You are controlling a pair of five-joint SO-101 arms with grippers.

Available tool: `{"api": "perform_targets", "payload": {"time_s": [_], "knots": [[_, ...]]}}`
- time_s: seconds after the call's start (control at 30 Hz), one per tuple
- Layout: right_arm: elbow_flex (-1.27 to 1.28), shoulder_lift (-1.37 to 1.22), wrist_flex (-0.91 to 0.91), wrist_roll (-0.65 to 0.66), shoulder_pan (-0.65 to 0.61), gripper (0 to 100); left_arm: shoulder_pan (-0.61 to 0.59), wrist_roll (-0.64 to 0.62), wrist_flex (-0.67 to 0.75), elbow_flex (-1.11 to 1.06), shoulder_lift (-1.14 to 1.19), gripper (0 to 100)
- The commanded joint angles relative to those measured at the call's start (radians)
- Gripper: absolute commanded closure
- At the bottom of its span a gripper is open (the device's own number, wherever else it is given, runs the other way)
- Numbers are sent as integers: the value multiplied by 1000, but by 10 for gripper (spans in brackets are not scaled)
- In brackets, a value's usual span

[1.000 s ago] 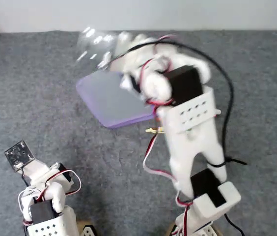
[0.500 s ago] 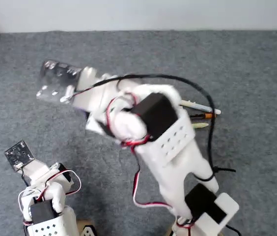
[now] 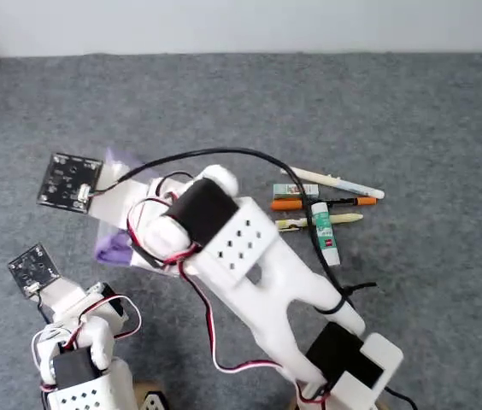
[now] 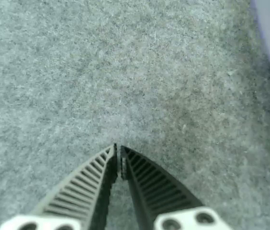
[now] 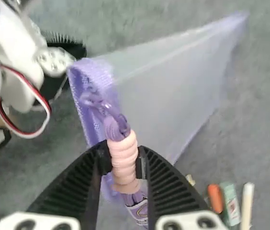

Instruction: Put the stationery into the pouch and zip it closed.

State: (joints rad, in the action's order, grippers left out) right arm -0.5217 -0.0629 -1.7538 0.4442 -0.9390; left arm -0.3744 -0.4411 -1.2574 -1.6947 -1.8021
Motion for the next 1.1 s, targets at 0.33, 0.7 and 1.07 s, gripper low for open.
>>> {"api": "perform_targets", "payload": {"time_s": [0.33, 0.7, 1.07], "knots": [[129, 116, -41, -5, 87, 990, -74, 532, 98, 157, -9, 984], [115, 114, -10, -5, 156, 990, -25, 500, 15, 503, -6, 836], [95, 107, 61, -5, 156, 990, 163, 437, -183, 696, -3, 803]]}}
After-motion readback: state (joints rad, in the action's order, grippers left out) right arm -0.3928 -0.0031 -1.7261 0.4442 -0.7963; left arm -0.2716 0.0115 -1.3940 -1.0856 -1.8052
